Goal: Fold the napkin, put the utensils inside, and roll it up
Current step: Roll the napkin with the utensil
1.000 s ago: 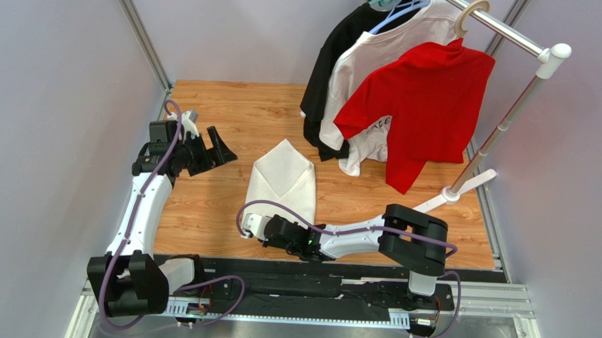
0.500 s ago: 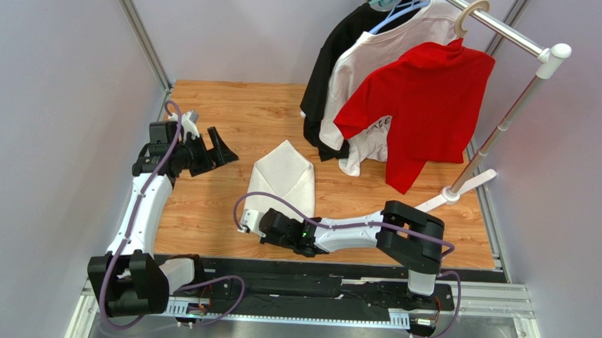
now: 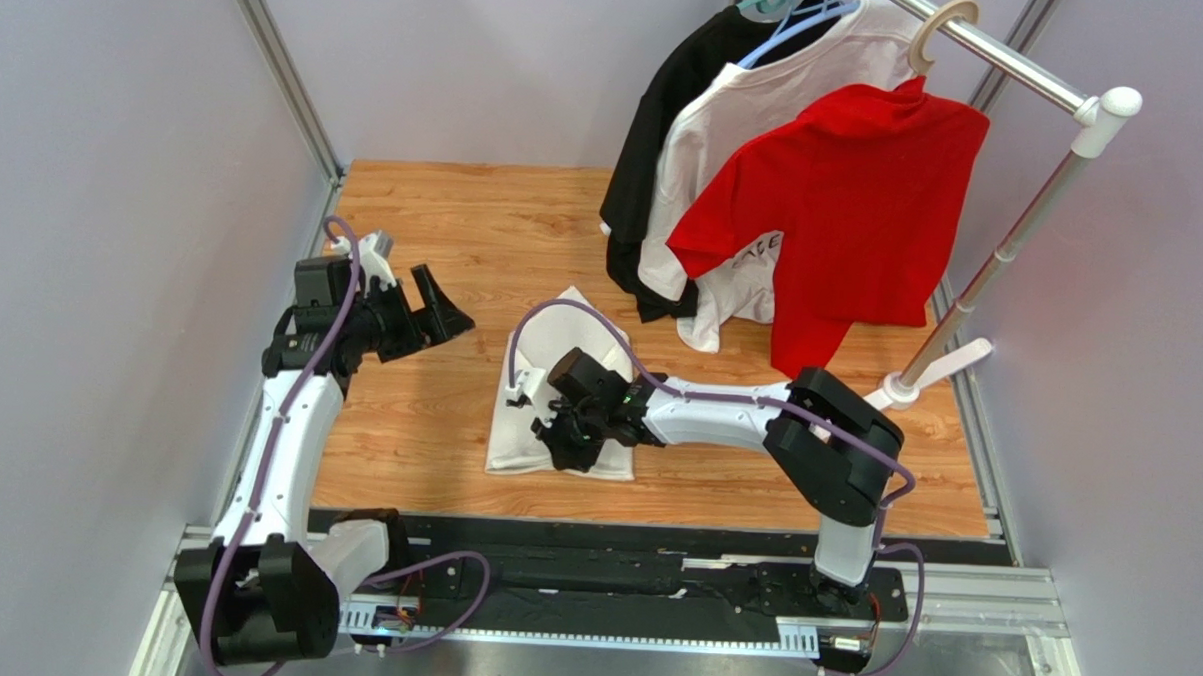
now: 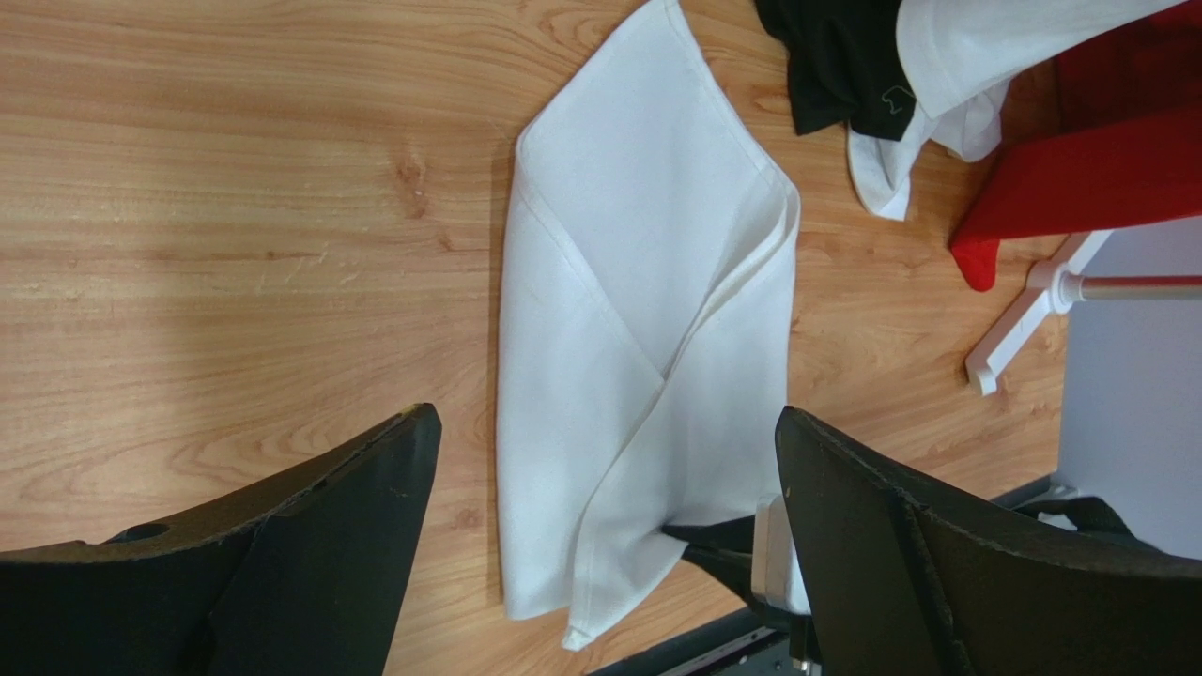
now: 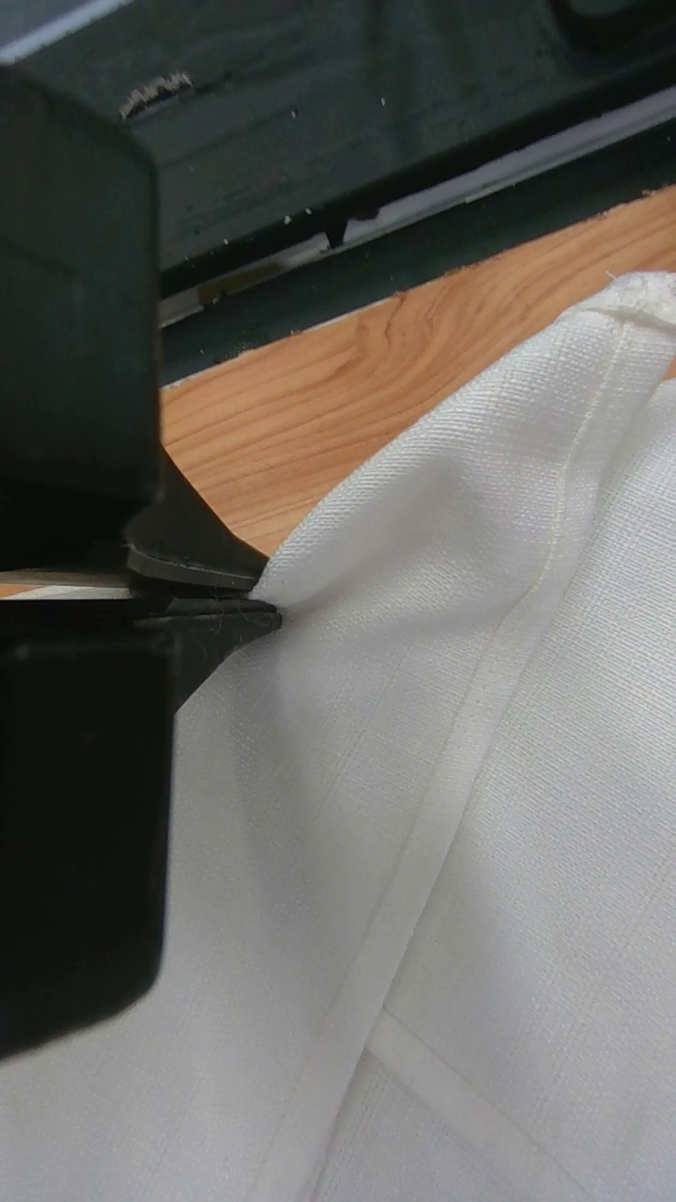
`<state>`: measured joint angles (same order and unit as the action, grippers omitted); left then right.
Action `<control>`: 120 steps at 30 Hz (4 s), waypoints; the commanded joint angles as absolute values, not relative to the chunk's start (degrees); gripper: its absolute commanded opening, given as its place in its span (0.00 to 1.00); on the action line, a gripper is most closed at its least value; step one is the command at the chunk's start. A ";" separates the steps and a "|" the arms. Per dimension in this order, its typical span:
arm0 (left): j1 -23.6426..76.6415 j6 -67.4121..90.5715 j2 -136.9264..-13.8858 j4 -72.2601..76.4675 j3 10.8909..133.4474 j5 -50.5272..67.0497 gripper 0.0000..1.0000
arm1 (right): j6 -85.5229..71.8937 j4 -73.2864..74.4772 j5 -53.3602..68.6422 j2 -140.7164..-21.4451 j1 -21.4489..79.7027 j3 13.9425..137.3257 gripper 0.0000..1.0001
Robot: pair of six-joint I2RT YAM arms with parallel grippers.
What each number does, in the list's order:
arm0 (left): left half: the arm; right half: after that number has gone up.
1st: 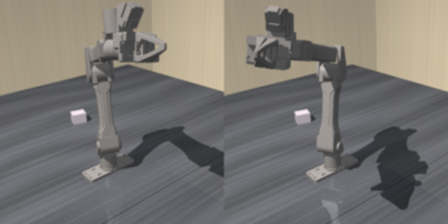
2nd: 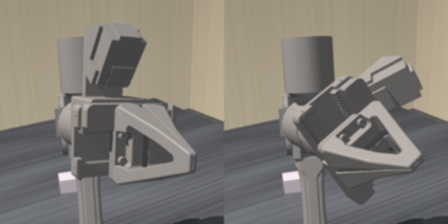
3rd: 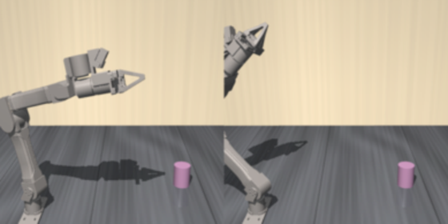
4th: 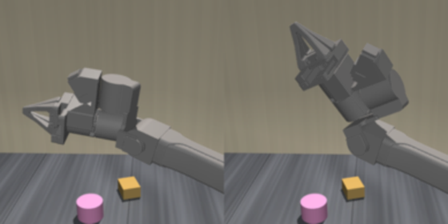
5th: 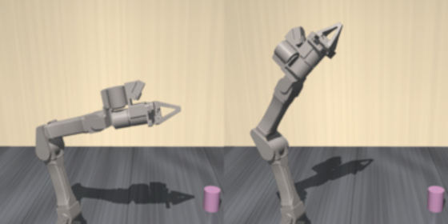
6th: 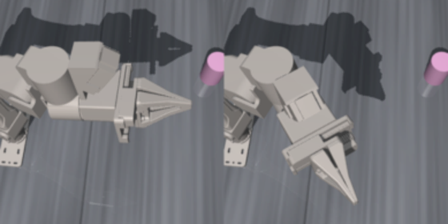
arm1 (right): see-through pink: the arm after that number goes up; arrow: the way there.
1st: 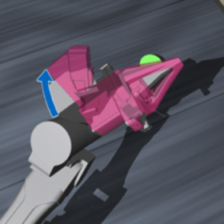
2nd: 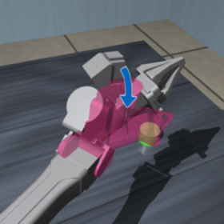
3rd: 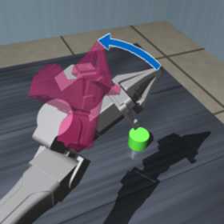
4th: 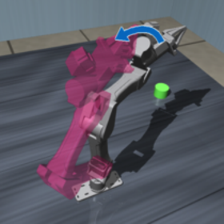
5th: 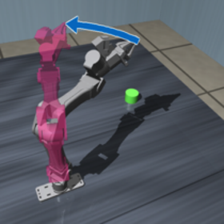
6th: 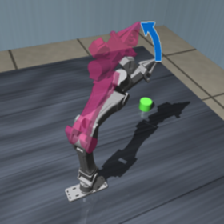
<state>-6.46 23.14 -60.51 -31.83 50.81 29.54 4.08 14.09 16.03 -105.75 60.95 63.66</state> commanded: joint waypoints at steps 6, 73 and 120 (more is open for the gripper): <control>6.22 30.49 -41.95 -22.95 39.39 21.10 0.95 | -1.40 19.68 35.59 -107.31 54.41 69.87 0.00; 51.94 27.95 -53.08 0.96 17.58 -9.75 0.49 | -2.99 23.82 50.54 -122.34 43.51 76.64 0.00; 55.56 33.67 -63.98 -8.09 23.47 -13.65 0.00 | -11.94 15.30 49.15 -99.87 34.54 59.70 0.72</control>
<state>57.10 33.63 -64.10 -4.97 21.41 -18.74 -8.64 20.45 53.01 -108.88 36.51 65.60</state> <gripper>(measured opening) 0.010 0.701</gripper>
